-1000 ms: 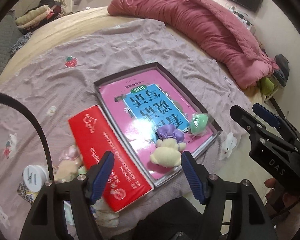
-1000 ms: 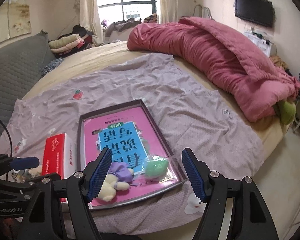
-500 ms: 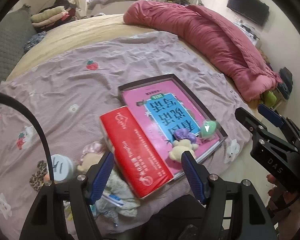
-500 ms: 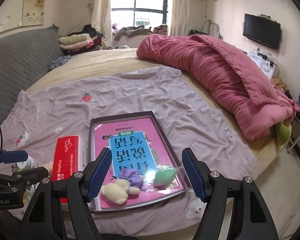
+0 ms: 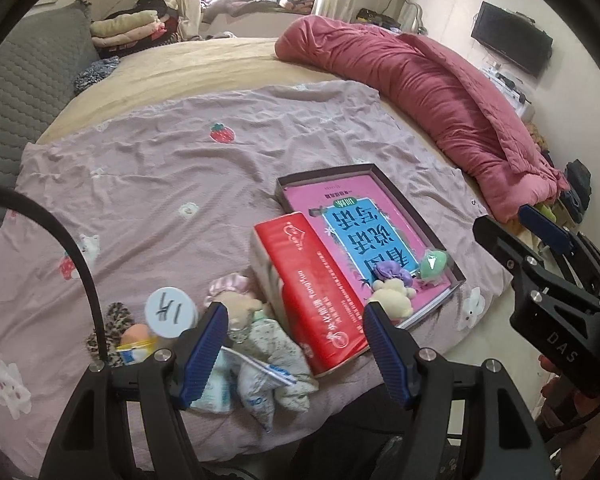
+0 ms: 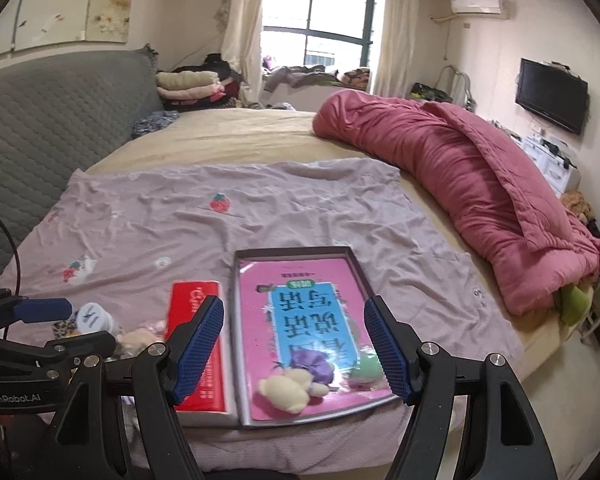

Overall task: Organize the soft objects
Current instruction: 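Withdraw both open tools from the tray back toward the item pile, then grasp the yellow cartoon snack bag with the left tool while the right tool grasps a white plastic packet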

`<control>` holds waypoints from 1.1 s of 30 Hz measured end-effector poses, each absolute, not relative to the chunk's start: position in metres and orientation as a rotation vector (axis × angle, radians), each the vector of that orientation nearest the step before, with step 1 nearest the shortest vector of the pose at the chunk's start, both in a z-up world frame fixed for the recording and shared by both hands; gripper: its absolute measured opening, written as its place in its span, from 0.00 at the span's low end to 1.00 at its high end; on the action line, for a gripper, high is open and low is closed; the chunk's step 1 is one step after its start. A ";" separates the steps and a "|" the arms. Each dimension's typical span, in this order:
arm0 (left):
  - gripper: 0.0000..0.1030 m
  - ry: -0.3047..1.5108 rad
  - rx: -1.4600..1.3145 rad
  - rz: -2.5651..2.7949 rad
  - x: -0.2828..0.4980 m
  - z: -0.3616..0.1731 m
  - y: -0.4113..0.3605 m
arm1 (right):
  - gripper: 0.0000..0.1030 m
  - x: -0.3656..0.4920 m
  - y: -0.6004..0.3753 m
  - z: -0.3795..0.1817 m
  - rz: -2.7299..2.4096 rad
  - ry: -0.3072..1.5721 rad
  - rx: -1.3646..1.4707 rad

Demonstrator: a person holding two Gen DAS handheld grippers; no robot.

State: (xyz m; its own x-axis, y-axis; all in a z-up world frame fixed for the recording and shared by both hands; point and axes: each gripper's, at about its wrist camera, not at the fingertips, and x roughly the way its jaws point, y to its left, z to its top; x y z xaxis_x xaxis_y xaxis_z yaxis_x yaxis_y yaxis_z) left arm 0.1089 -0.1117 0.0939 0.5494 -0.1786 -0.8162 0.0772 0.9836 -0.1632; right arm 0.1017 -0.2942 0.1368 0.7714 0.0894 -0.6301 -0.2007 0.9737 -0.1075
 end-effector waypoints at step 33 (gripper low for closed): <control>0.68 1.015 -0.257 0.058 0.035 0.062 0.037 | 0.72 0.054 -0.198 0.114 0.442 0.700 -0.265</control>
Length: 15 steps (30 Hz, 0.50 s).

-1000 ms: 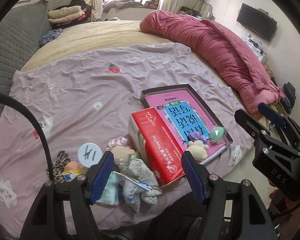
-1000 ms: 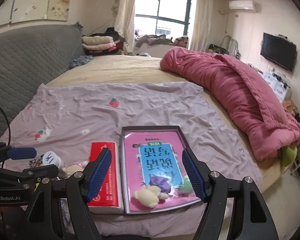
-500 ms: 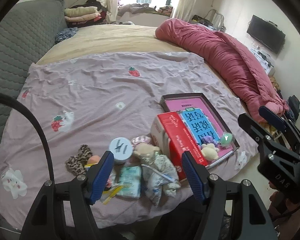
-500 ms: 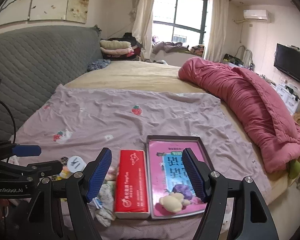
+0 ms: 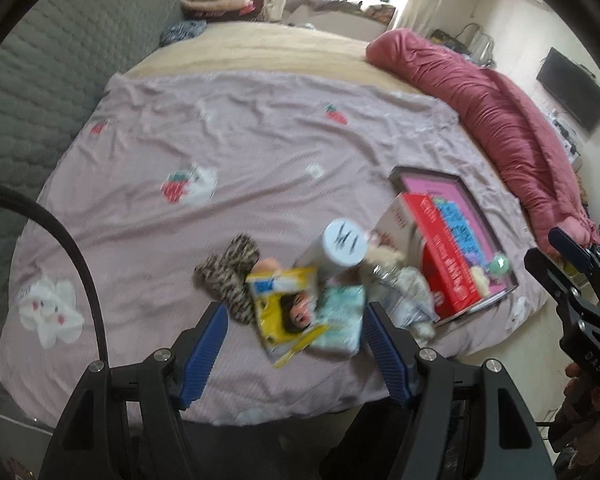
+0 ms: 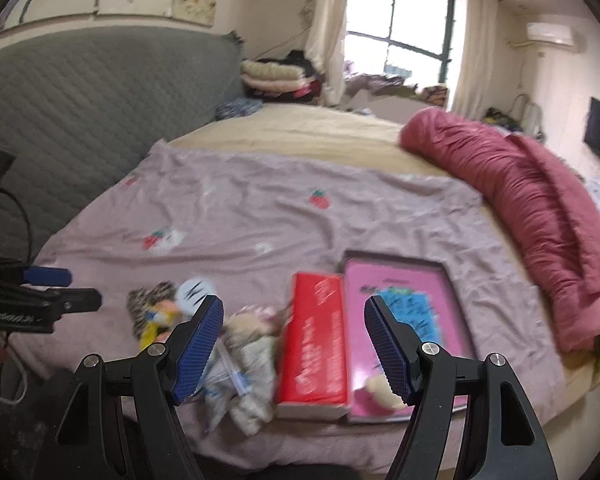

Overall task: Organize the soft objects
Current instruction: 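Grasp the yellow cartoon snack bag with the left tool while the right tool grasps a white plastic packet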

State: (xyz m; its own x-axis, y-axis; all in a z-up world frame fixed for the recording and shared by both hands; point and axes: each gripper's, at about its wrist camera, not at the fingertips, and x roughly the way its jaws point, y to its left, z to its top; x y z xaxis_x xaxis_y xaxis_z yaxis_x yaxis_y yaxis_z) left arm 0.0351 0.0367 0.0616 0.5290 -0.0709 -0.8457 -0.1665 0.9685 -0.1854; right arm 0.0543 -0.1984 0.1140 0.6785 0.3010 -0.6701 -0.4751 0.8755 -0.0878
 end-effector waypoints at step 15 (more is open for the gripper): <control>0.68 1.164 -0.339 0.028 0.031 -0.026 0.032 | 0.72 0.042 -0.146 0.009 0.582 0.847 -0.459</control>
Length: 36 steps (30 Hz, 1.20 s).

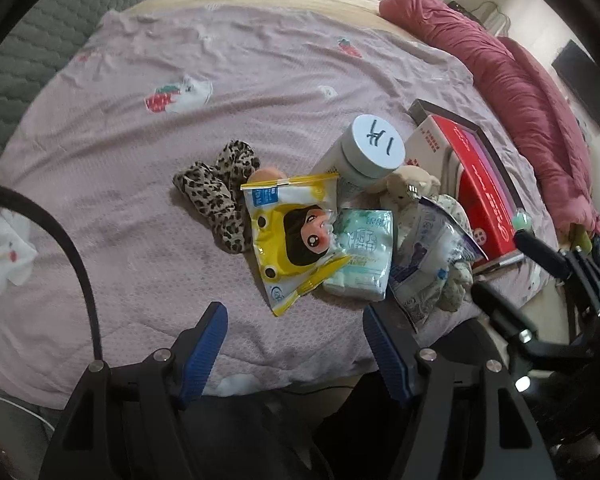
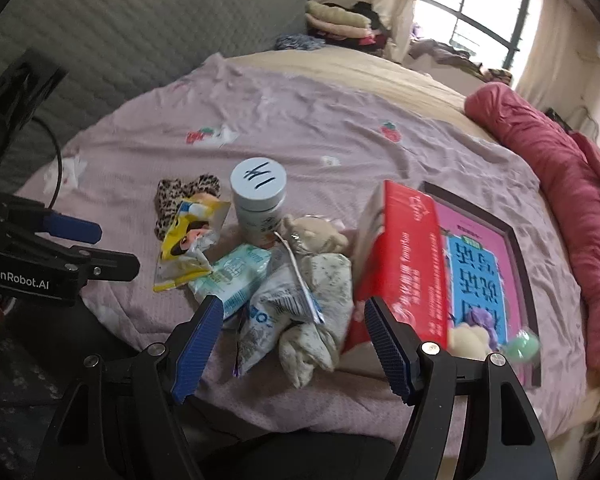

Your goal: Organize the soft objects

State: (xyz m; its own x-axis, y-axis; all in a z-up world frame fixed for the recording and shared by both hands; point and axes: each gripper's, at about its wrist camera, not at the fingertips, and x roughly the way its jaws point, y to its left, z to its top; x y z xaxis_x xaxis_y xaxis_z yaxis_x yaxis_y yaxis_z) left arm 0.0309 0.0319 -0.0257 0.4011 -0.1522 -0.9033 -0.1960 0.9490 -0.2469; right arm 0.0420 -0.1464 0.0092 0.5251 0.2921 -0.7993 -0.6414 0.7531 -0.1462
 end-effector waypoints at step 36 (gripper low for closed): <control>0.63 1.276 -0.681 0.076 0.093 -0.099 0.052 | 0.29 0.075 -0.150 0.000 0.597 0.738 -0.466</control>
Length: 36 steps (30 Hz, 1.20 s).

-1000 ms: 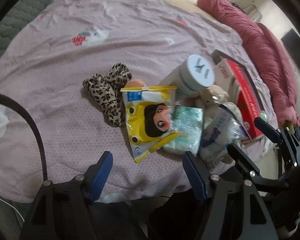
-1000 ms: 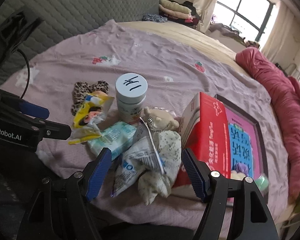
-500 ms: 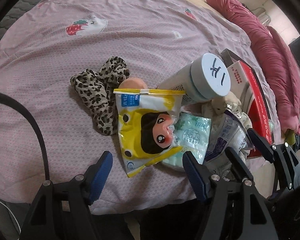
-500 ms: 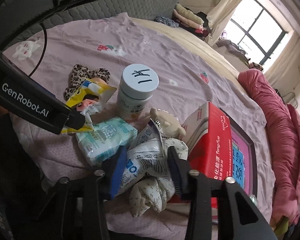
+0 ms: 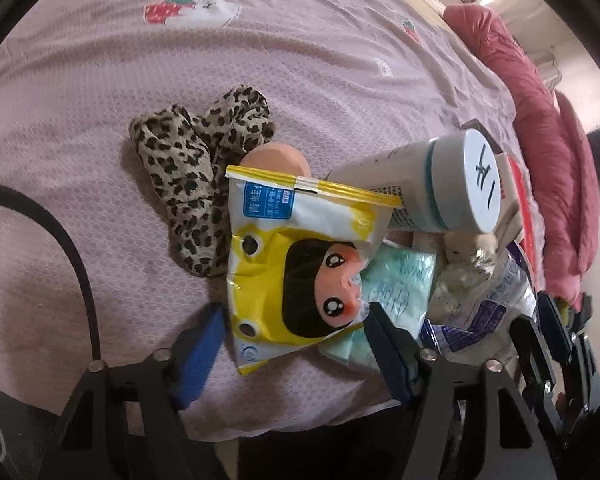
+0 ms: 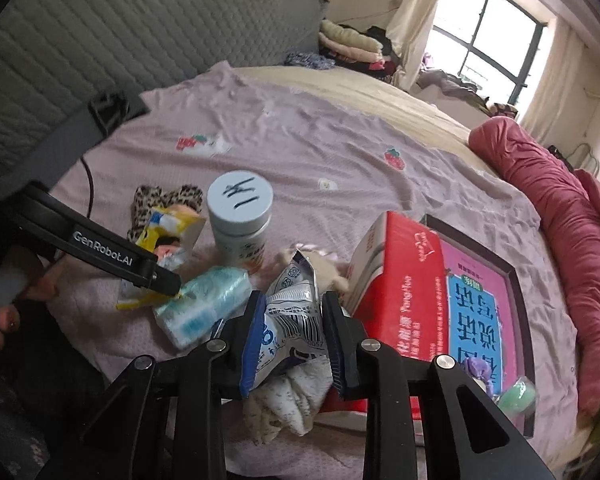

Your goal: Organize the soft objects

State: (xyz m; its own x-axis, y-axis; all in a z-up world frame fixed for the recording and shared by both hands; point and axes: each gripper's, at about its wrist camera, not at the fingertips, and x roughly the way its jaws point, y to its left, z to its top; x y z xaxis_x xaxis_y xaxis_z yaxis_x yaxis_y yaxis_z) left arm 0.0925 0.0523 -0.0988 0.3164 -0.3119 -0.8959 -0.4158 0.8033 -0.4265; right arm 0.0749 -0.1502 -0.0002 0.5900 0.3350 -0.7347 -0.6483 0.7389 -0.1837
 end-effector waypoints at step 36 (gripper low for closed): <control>0.59 1.033 -0.641 -0.022 0.056 0.006 0.065 | 0.29 0.085 -0.200 0.068 0.526 0.654 -0.206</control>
State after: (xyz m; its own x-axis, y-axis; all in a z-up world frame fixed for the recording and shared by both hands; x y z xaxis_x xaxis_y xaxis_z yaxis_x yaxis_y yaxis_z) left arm 0.0561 0.0652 0.0056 0.5284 -0.3097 -0.7905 -0.2751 0.8184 -0.5046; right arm 0.0855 -0.1997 0.0681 0.6693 0.4001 -0.6261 -0.5264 0.8500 -0.0196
